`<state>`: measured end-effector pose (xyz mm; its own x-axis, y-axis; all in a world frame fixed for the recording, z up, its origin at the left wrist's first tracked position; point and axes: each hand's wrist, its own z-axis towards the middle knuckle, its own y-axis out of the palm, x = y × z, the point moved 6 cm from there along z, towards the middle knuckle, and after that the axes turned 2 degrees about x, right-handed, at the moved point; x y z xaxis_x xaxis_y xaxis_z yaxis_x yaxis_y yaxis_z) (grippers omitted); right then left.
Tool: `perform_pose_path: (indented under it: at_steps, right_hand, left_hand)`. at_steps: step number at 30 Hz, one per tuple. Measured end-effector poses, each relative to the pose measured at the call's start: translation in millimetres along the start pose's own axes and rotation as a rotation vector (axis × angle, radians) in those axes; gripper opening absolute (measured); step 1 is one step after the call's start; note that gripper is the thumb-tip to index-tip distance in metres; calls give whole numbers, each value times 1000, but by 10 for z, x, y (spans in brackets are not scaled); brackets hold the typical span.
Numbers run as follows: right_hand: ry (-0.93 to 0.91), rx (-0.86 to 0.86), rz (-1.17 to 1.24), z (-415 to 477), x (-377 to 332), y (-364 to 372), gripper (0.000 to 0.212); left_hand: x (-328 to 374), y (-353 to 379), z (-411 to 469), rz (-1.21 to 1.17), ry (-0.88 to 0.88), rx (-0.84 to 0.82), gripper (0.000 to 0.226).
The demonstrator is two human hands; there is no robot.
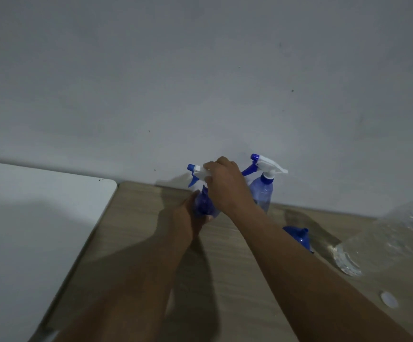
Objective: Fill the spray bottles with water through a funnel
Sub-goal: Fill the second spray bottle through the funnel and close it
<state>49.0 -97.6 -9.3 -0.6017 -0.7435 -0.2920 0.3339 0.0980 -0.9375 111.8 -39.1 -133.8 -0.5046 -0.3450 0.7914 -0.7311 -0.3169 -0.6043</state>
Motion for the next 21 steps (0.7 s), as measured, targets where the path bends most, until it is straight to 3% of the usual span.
perform_pose_path:
  at_steps: [3,6,12,15,17,21]
  right_hand:
    - [-14,-41,38,-158,-3,-86,29]
    - [25,-74,134,-361,73,-203,33]
    - [119,-87,265,-936,301,-541,20]
    - [161,-58,286,-1261,487,-694,2]
    - [199,-54,282,-1473,647,-736,13]
    - [271,-75,251,-1848,954,-825,10]
  left_hand:
    - [-98,4,-237,-171,-156,28,41]
    - [85,-26,-502,-184,-110,60,68]
    - [525,259,-973,-230,-97,4,68]
    - [785,427,-1226,-236,-41,-13,63]
    - [948,596,-1392,-284,-36,-73,63]
    - [1086,907,-1595,-292,0,-80,63]
